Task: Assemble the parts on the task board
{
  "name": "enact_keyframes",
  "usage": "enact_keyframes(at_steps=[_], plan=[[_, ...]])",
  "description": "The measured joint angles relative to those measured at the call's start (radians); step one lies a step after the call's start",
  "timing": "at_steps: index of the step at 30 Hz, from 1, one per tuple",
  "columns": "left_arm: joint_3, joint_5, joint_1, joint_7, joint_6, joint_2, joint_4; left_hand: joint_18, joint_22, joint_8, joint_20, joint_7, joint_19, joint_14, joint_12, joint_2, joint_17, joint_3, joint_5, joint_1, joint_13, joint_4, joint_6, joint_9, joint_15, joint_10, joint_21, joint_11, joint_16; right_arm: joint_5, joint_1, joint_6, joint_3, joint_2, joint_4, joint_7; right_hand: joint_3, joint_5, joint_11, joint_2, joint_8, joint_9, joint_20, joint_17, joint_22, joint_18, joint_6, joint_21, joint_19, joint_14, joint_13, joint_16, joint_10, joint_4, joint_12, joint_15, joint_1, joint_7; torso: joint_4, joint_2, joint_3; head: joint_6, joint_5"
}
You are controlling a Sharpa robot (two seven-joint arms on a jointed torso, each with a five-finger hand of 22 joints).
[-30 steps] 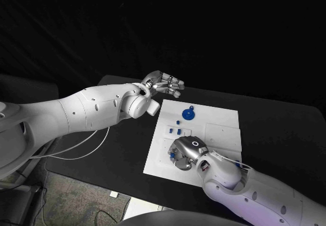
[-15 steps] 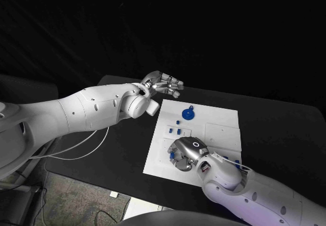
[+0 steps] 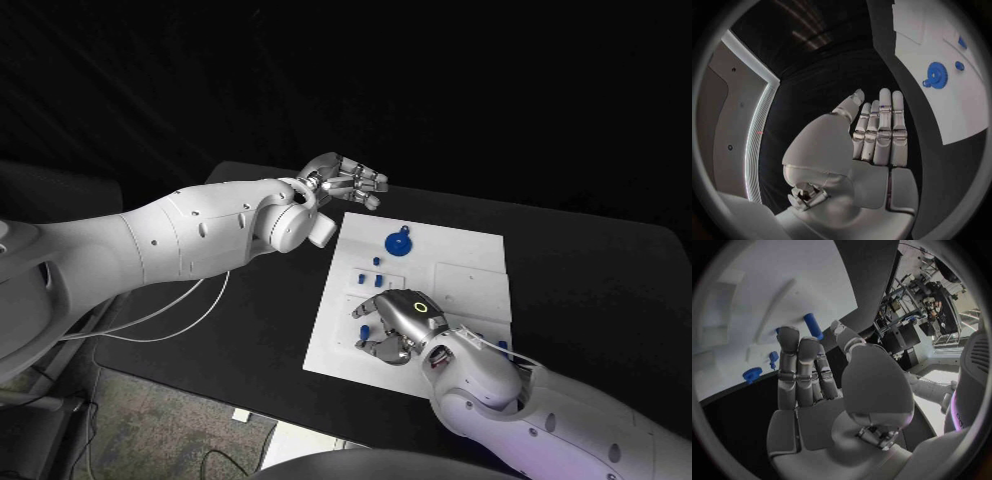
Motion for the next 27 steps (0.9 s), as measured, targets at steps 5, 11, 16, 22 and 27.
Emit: enact_keyframes(at_steps=[5, 11, 16, 22, 27], plan=[[0.0, 0.0, 0.0, -0.001, 0.001, -0.002, -0.001, 0.0, 0.0, 0.0, 0.0, 0.0, 0.0, 0.0, 0.0, 0.0, 0.0, 0.0, 0.0, 0.0, 0.0, 0.0, 0.0, 0.0, 0.0, 0.0, 0.0, 0.0, 0.0, 0.035, -0.002, -0.02, 0.031, -0.04, 0.047, 0.007, 0.02, 0.0, -0.033, 0.025, 0.0, 0.001, 0.0, -0.009, -0.023, 0.001, 0.031, -0.029, 0.0, -0.008, 0.0, -0.004, 0.11, 0.024, 0.035, -0.009, -0.025, 0.018, -0.0007, 0.0, 0.0, 0.009, -0.009], [0.0, 0.0, -0.001, -0.001, 0.002, -0.013, 0.0, 0.0, -0.002, 0.0, 0.0, 0.0, 0.0, 0.0, 0.0, 0.0, 0.0, 0.0, 0.0, 0.0, 0.0, 0.0, 0.0, 0.0, 0.0, 0.0, 0.0, 0.0, 0.0, 0.169, 0.011, -0.022, 0.115, -0.13, 0.087, 0.012, 0.089, -0.004, -0.083, 0.034, 0.0, 0.007, -0.035, -0.027, -0.057, -0.013, 0.081, -0.067, -0.001, 0.007, 0.014, -0.036, 0.273, 0.042, 0.081, -0.048, -0.079, 0.014, -0.0064, -0.003, 0.0012, 0.033, -0.036], [-0.001, -0.001, -0.002, 0.0, -0.003, -0.03, 0.01, 0.0, -0.011, 0.0, 0.007, 0.0, -0.011, -0.006, 0.0, -0.01, 0.0, -0.005, 0.0, -0.01, 0.0, 0.005, -0.007, 0.0, 0.006, 0.002, -0.005, -0.002, 0.0, 0.36, 0.051, 0.004, 0.151, -0.221, 0.103, 0.005, 0.033, 0.011, -0.136, 0.062, 0.0, 0.014, -0.075, -0.015, -0.031, -0.059, 0.135, -0.017, -0.005, 0.009, 0.173, -0.032, 0.392, 0.032, 0.284, -0.081, -0.102, -0.013, -0.0144, -0.007, 0.0045, 0.049, -0.071], [-0.008, -0.003, -0.012, 0.003, -0.006, -0.06, 0.04, 0.0, -0.035, 0.0, 0.007, -0.004, -0.03, -0.021, 0.0, -0.012, -0.004, -0.001, 0.0, -0.012, 0.0, 0.012, -0.003, 0.0, 0.009, 0.064, -0.005, -0.02, -0.015, 0.615, 0.105, 0.101, 0.184, -0.33, 0.112, -0.065, -0.002, -0.005, -0.144, 0.128, -0.004, 0.034, -0.093, 0.079, 0.051, -0.082, 0.135, 0.117, 0.0, 0.007, 0.689, 0.035, 0.169, -0.006, 0.783, -0.092, -0.141, -0.018, -0.0252, -0.015, 0.0108, 0.06, -0.111], [-0.012, -0.002, -0.018, 0.016, 0.001, -0.086, 0.073, -0.017, -0.111, 0.0, 0.032, -0.02, -0.101, -0.06, 0.0, -0.012, -0.028, -0.018, -0.043, -0.041, 0.0, 0.045, 0.012, 0.0, 0.03, 0.081, -0.012, -0.027, -0.083, 0.743, 0.127, 0.2, 0.191, -0.375, 0.111, -0.162, 0.042, -0.055, -0.147, 0.133, -0.004, 0.051, -0.091, 0.208, 0.119, -0.097, 0.139, 0.214, -0.002, 0.007, 0.893, 0.134, 0.208, 0.02, 0.931, -0.092, -0.171, -0.021, -0.0303, -0.024, 0.0145, 0.063, -0.13]])
